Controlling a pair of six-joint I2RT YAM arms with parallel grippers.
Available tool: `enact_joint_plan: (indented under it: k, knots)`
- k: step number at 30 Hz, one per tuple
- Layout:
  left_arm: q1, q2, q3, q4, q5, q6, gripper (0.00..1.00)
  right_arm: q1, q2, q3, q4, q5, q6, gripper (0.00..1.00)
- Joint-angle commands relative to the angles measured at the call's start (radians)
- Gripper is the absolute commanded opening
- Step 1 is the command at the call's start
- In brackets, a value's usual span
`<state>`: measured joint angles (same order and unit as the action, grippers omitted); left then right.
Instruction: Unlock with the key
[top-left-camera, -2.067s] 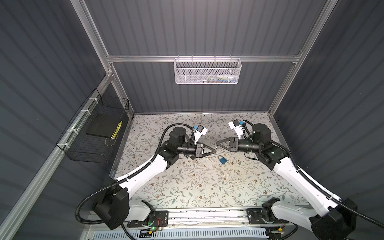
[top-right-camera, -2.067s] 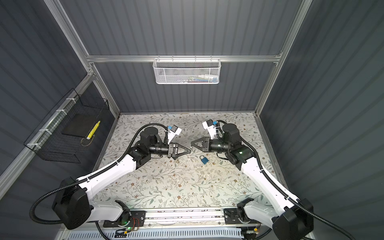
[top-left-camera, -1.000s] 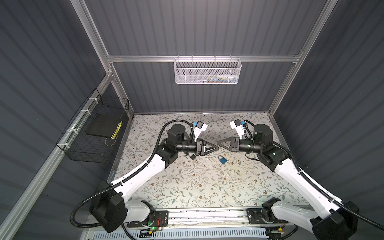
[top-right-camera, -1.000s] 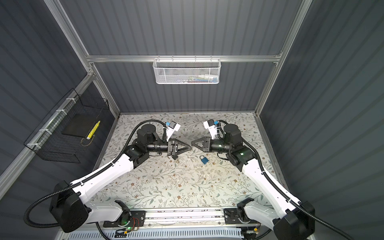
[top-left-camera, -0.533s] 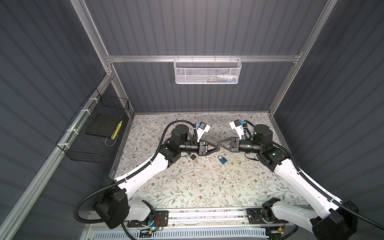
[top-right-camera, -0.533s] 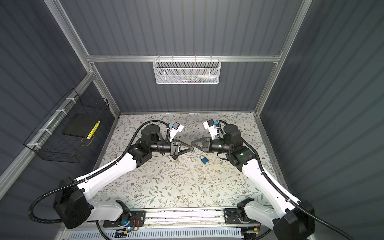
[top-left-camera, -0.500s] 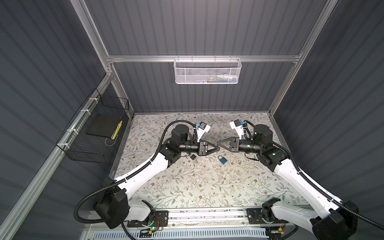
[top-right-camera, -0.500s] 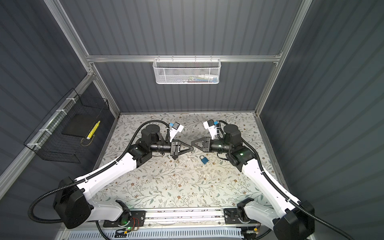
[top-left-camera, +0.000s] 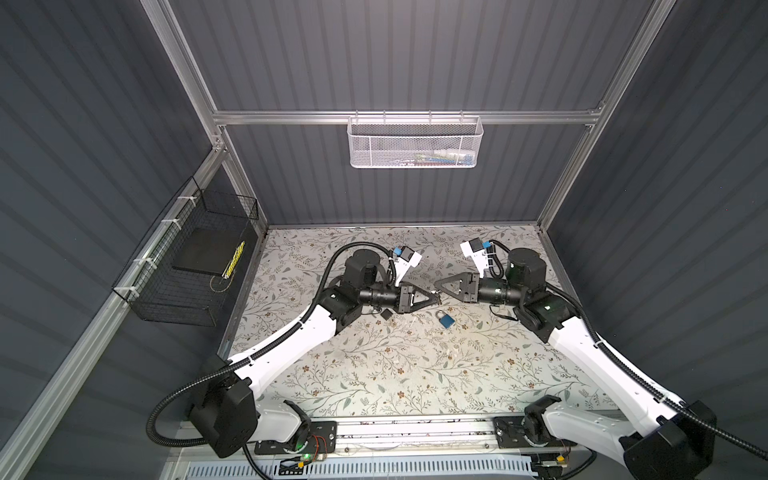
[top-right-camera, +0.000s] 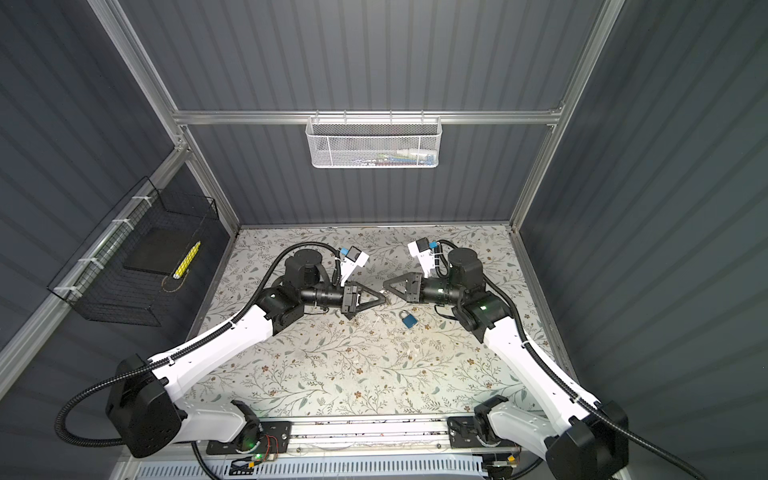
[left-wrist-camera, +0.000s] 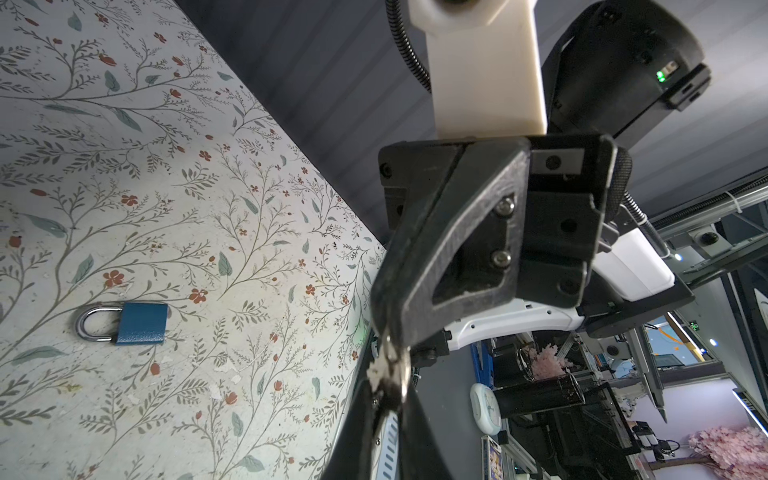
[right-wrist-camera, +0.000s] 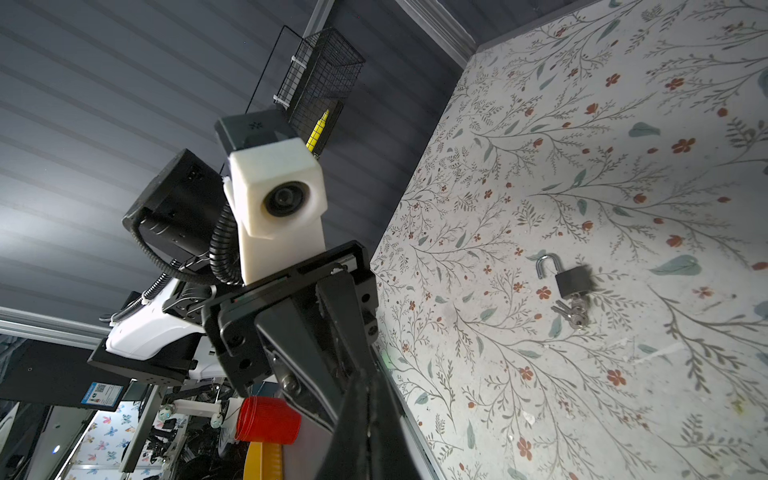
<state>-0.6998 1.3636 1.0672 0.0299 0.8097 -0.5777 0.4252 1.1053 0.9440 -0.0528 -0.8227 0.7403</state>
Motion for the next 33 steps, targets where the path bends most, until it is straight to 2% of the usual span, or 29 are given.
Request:
enact_joint_plan:
  k: [1, 10, 16, 20, 27, 28, 31, 33]
  knots:
    - [-0.004, -0.024, 0.023, -0.044, -0.012, 0.029, 0.14, -0.007, -0.012, -0.005, 0.015, -0.010, -0.008, 0.00]
    - [-0.004, -0.040, 0.023, -0.084, -0.031, 0.052, 0.06, -0.009, -0.016, -0.014, 0.021, -0.012, -0.004, 0.00]
    - [-0.004, -0.041, 0.027, -0.122, -0.050, 0.067, 0.07, -0.017, -0.030, -0.032, 0.033, -0.006, -0.003, 0.00]
    - [-0.004, -0.044, 0.036, -0.150, -0.080, 0.081, 0.00, -0.022, -0.033, -0.048, 0.042, -0.013, -0.001, 0.00]
    - [-0.004, 0.033, 0.155, -0.388, -0.138, 0.186, 0.00, -0.025, -0.063, -0.109, 0.067, 0.013, -0.027, 0.00]
    - [-0.004, 0.049, 0.176, -0.430, -0.148, 0.204, 0.00, -0.025, -0.072, -0.119, 0.062, 0.027, -0.044, 0.02]
    - [-0.004, 0.100, 0.245, -0.557, -0.166, 0.266, 0.00, -0.026, -0.097, -0.143, -0.002, 0.113, -0.105, 0.23]
    - [-0.004, 0.144, 0.306, -0.656, -0.170, 0.315, 0.00, -0.033, -0.111, -0.168, -0.018, 0.152, -0.123, 0.29]
